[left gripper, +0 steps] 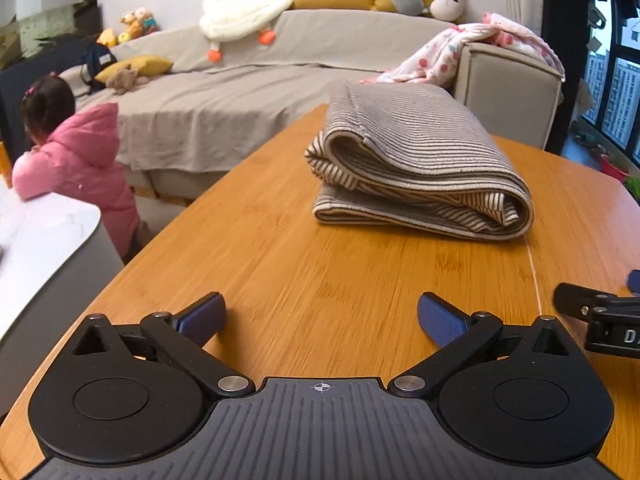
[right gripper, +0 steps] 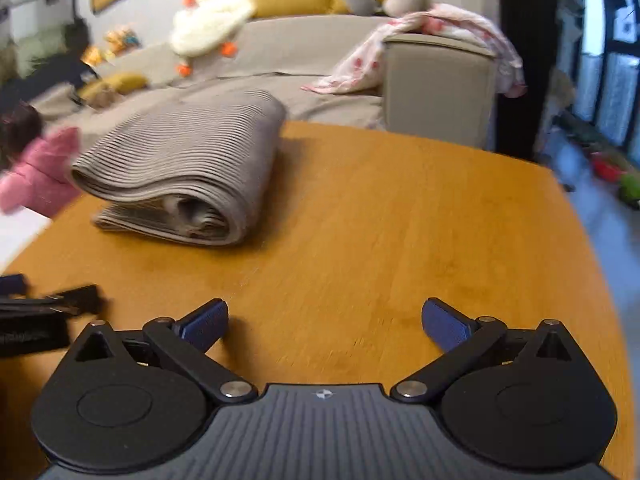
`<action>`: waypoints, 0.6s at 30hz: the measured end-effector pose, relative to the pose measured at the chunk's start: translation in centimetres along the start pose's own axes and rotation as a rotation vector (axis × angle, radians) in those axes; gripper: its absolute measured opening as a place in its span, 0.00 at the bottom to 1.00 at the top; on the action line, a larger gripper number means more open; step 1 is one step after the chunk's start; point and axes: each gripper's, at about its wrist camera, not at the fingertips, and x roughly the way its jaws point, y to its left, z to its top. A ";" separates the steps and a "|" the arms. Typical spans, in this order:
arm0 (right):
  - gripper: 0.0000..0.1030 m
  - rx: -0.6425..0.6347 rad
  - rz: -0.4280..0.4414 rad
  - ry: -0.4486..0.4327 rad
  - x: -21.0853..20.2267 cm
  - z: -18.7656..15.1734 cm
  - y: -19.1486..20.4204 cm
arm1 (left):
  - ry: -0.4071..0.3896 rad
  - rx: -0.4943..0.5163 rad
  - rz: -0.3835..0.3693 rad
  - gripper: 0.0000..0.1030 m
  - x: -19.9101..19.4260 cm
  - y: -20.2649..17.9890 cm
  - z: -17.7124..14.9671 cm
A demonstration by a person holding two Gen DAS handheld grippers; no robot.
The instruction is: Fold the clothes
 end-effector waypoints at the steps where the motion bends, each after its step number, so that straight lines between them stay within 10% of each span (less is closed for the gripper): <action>1: 1.00 -0.002 -0.007 0.001 0.1 0.0 0.0 | 0.000 -0.001 0.000 1.00 0.0 0.0 0.0; 18: 1.00 -0.003 -0.008 0.001 0.2 0.0 0.2 | 0.000 -0.001 -0.001 1.00 -0.5 0.1 -0.9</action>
